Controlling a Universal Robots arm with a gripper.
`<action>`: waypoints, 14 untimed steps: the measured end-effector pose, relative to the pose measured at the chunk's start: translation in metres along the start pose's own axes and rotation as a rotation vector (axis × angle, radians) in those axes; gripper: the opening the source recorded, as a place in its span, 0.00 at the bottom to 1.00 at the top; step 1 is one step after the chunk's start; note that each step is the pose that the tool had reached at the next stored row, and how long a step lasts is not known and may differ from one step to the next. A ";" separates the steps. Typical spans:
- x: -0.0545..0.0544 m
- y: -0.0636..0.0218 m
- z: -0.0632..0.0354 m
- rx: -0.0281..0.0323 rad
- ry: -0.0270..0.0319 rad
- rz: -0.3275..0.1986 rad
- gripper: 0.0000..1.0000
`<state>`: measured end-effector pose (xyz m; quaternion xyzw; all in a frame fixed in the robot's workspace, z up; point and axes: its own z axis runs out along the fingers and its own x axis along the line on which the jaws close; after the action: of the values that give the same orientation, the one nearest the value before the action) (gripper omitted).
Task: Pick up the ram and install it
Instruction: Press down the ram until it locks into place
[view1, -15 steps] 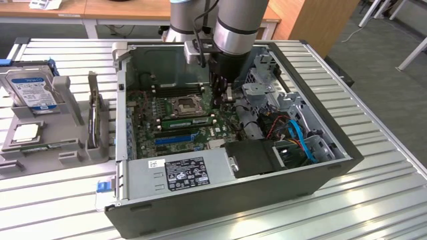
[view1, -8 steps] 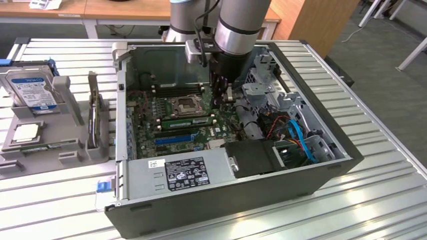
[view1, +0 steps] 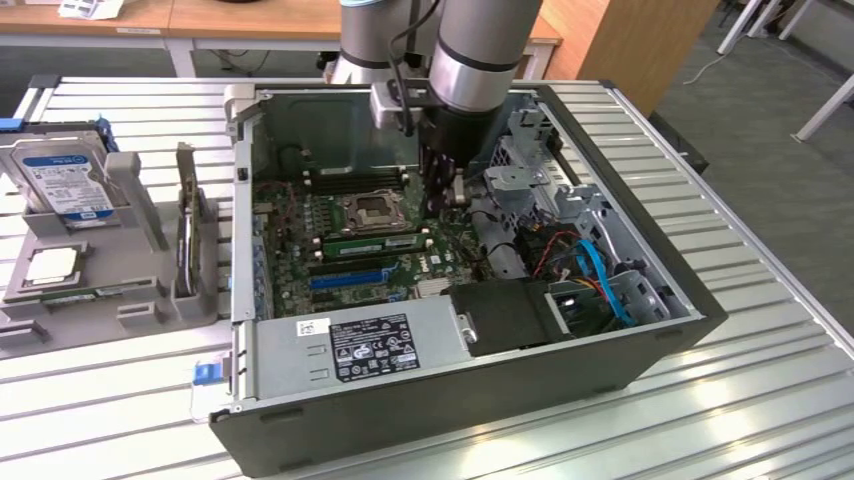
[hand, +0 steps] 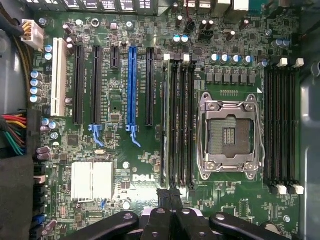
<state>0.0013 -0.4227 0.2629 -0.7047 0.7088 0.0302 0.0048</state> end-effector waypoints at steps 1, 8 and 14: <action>0.000 0.0000 0.0007 0.0000 0.0001 0.000 0.10; 0.000 -0.0002 0.0062 0.0000 0.0002 0.000 0.10; 0.001 -0.0004 0.0114 0.0000 0.0001 0.000 0.10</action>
<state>0.0013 -0.4227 0.2516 -0.7047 0.7088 0.0301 0.0047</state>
